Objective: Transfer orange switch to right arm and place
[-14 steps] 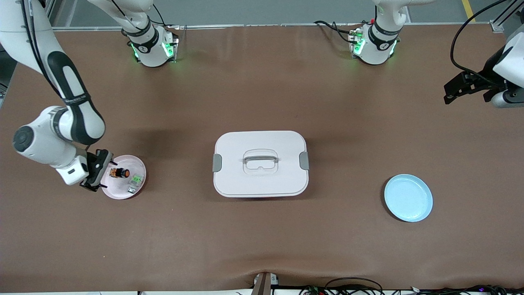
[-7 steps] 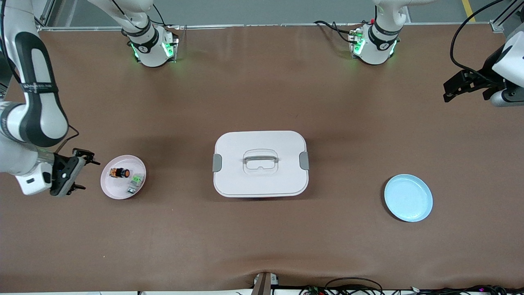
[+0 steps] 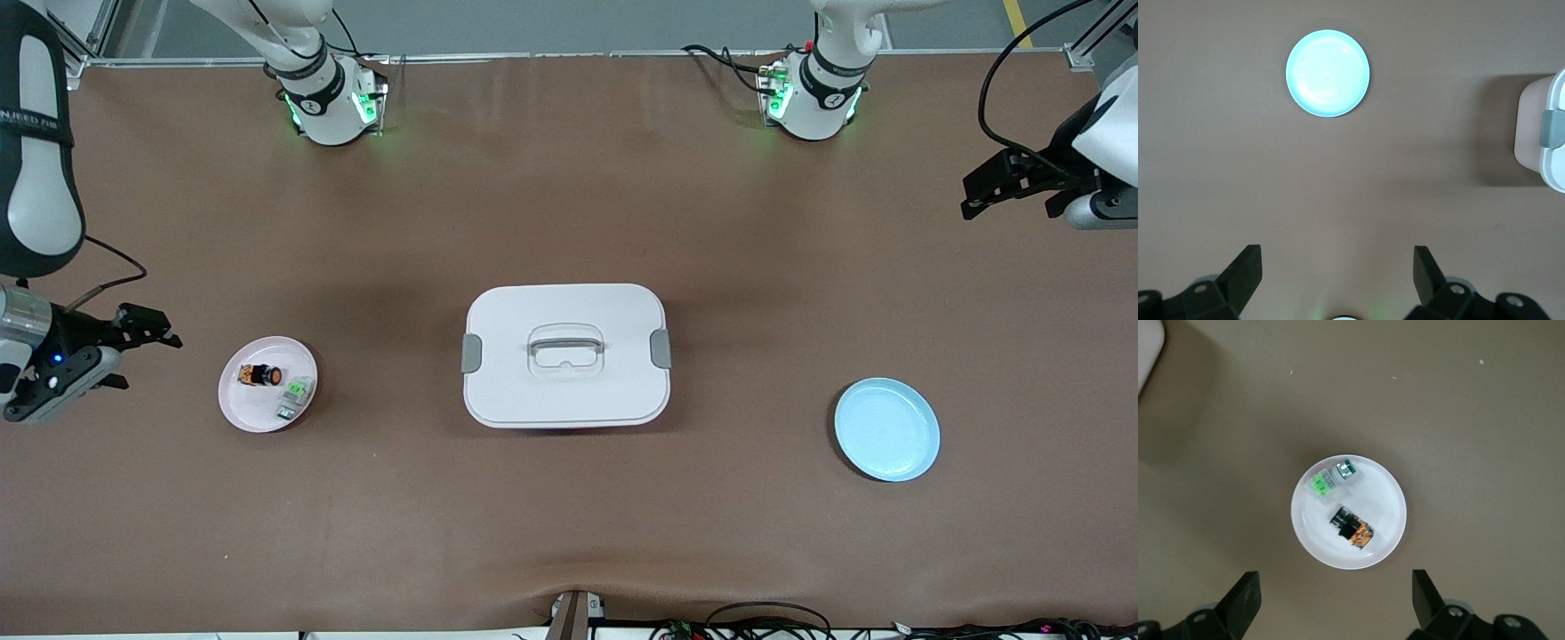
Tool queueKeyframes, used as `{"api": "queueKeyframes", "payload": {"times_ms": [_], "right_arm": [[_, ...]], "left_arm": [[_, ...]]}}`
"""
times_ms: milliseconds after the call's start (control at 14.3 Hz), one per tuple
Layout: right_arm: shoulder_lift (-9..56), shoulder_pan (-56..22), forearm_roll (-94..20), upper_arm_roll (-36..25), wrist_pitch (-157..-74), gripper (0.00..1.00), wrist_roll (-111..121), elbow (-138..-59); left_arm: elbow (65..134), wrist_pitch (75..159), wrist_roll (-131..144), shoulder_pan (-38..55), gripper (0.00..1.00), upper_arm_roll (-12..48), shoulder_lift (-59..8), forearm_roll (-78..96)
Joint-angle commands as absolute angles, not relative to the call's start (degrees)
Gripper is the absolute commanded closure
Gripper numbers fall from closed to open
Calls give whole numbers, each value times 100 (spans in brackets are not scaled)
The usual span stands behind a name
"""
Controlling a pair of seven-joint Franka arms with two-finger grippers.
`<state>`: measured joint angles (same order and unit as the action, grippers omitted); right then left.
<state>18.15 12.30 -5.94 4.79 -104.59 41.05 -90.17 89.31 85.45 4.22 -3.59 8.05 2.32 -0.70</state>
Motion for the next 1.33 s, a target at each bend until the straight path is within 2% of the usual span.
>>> {"api": "queueKeyframes", "payload": {"times_ms": [0, 350, 561, 701, 841, 1121, 1261], "right_arm": [[1443, 1073, -510, 527, -10126, 0, 3174, -9000], [950, 932, -256, 519, -9853, 0, 1961, -9062], [809, 625, 112, 527, -9415, 0, -721, -8931], [852, 572, 500, 527, -8792, 0, -695, -8387], [853, 632, 449, 492, -8587, 0, -703, -8043], [835, 607, 116, 519, -8570, 0, -791, -7919], [651, 607, -61, 510, -8298, 0, -896, -7928]], "left_arm": [[9035, 8499, 281, -396, 0, 782, 387, 35], [9053, 8420, 281, -396, 0, 782, 492, 35], [9053, 8411, 281, -396, 0, 782, 492, 35], [9053, 8420, 281, -396, 0, 782, 492, 35], [9053, 8411, 281, -396, 0, 782, 492, 35], [9053, 8394, 273, -396, 0, 782, 501, 35], [9044, 8393, 272, -396, 0, 782, 501, 35]]}}
